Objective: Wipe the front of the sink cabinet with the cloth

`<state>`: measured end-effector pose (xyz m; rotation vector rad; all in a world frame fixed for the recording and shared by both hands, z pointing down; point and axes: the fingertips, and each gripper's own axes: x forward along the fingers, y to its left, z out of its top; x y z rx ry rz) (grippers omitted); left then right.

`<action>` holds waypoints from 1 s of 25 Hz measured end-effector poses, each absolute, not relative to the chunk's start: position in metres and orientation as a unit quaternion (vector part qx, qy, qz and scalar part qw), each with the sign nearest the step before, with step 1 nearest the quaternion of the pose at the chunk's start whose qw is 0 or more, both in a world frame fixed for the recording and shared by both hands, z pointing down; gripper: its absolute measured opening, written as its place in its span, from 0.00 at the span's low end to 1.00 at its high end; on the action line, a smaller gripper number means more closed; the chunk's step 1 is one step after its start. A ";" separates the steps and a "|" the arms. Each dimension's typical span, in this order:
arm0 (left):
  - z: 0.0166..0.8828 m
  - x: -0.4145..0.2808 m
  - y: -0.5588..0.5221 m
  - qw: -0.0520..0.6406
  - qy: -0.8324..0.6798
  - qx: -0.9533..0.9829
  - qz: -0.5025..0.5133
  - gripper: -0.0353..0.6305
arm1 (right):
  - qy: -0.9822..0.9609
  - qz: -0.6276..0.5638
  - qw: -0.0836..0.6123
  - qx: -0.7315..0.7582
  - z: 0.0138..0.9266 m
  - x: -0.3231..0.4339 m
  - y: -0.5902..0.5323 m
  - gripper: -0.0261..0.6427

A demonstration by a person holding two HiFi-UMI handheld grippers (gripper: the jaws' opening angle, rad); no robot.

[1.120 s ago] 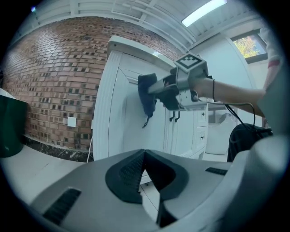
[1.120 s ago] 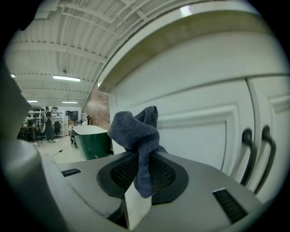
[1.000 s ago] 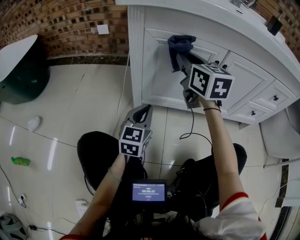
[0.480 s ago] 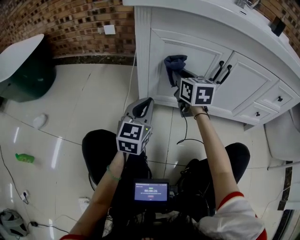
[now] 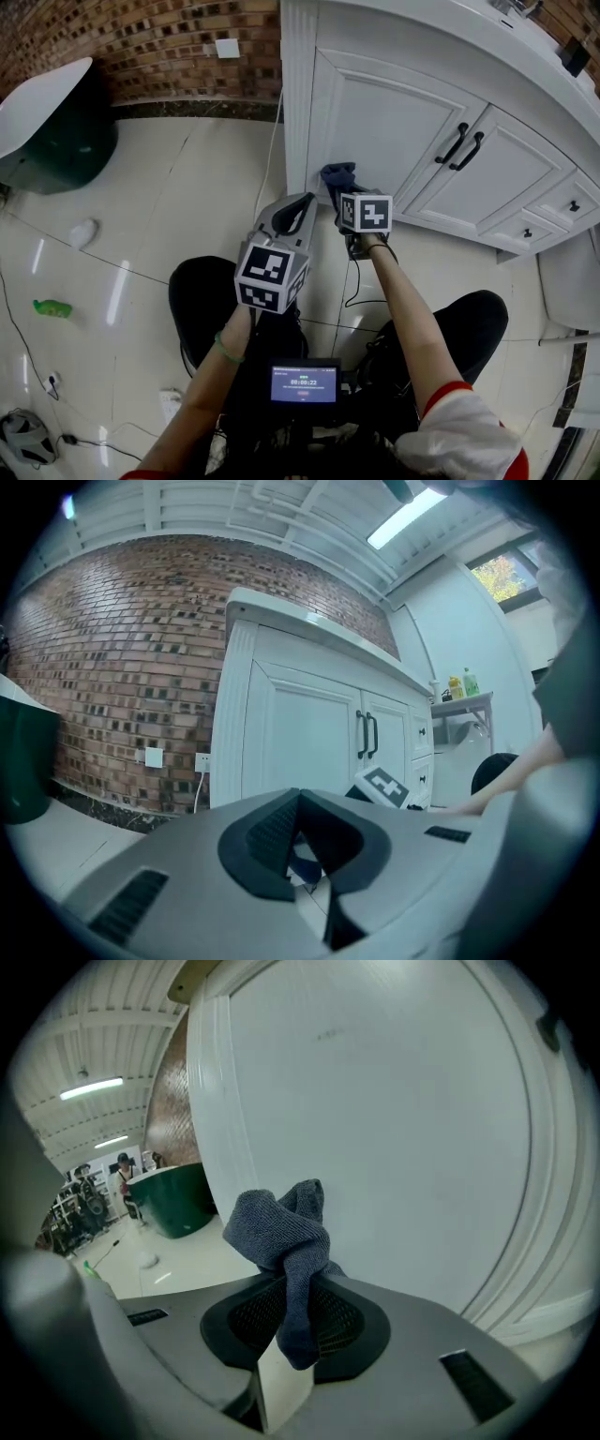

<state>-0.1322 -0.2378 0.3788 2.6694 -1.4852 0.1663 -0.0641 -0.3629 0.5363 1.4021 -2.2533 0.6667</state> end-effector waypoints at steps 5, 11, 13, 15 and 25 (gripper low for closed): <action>0.389 -0.130 -0.243 0.051 -0.481 0.873 0.059 0.08 | -0.789 0.256 0.241 0.504 0.579 -0.062 -0.360 0.14; 0.394 -0.128 -0.247 0.057 -0.480 0.874 0.055 0.08 | -0.777 0.265 0.265 0.506 0.604 -0.052 -0.359 0.14; 0.398 -0.129 -0.248 0.060 -0.481 0.873 0.057 0.08 | -0.783 0.268 0.258 0.498 0.596 -0.052 -0.355 0.14; 0.400 -0.131 -0.249 0.062 -0.485 0.871 0.058 0.08 | -0.798 0.261 0.240 0.487 0.571 -0.056 -0.354 0.14; 0.378 -0.114 -0.238 0.049 -0.476 0.877 0.044 0.08 | -0.870 0.122 0.100 0.468 0.330 -0.067 -0.349 0.14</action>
